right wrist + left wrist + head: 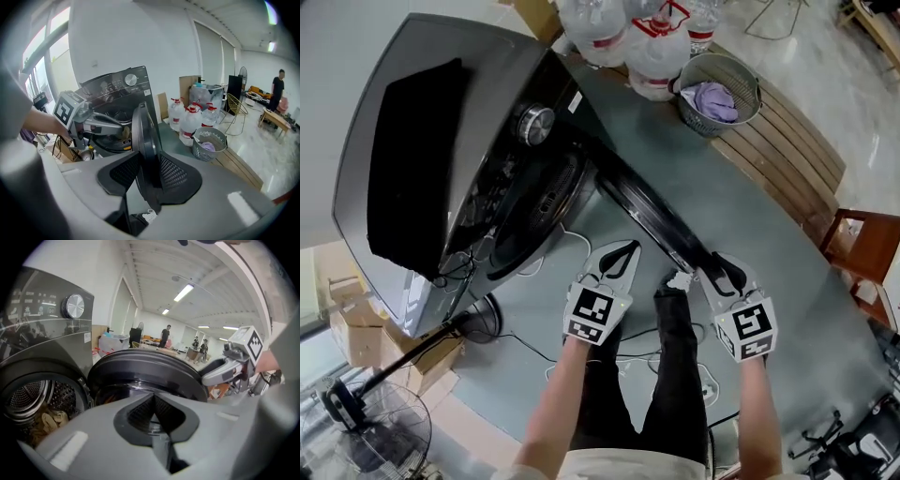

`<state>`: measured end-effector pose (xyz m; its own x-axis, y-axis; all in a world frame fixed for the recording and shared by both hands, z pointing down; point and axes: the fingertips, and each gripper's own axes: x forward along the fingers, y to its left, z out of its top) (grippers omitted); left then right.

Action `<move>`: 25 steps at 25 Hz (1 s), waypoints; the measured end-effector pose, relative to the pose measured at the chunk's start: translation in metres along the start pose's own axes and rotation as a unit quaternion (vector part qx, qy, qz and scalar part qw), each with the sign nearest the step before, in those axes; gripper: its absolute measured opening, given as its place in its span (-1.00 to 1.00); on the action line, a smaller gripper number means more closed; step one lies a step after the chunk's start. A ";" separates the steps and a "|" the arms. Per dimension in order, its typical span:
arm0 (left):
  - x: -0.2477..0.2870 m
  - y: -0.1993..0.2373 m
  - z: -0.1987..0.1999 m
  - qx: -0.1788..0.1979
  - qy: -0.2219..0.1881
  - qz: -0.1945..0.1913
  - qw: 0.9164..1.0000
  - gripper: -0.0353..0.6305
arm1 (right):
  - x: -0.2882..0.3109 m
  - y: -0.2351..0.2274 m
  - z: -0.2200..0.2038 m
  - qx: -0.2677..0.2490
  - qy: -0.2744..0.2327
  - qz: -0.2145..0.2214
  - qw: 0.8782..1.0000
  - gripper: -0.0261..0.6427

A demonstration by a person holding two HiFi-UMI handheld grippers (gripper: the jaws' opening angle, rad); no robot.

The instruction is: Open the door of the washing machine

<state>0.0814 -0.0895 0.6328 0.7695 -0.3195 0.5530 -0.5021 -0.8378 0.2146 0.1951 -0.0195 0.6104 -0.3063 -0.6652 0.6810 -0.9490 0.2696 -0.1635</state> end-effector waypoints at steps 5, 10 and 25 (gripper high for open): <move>0.021 0.014 0.014 -0.015 0.000 0.030 0.999 -0.72 | 0.001 -0.030 0.011 -0.028 0.006 0.004 1.000 -0.54; 0.048 0.029 0.037 -0.035 -0.014 0.062 0.997 -0.72 | 0.003 -0.063 0.020 -0.018 -0.004 0.002 1.000 -0.51; 0.091 0.078 0.079 -0.090 -0.035 0.151 0.984 -0.72 | 0.027 -0.167 0.069 -0.061 0.005 -0.003 0.998 -0.49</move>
<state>0.1432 -0.2189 0.6364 0.5963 -0.5767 0.5585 -0.7689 -0.6103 0.1906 0.3398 -0.1308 0.6071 -0.2986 -0.6600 0.6893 -0.9348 0.3479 -0.0718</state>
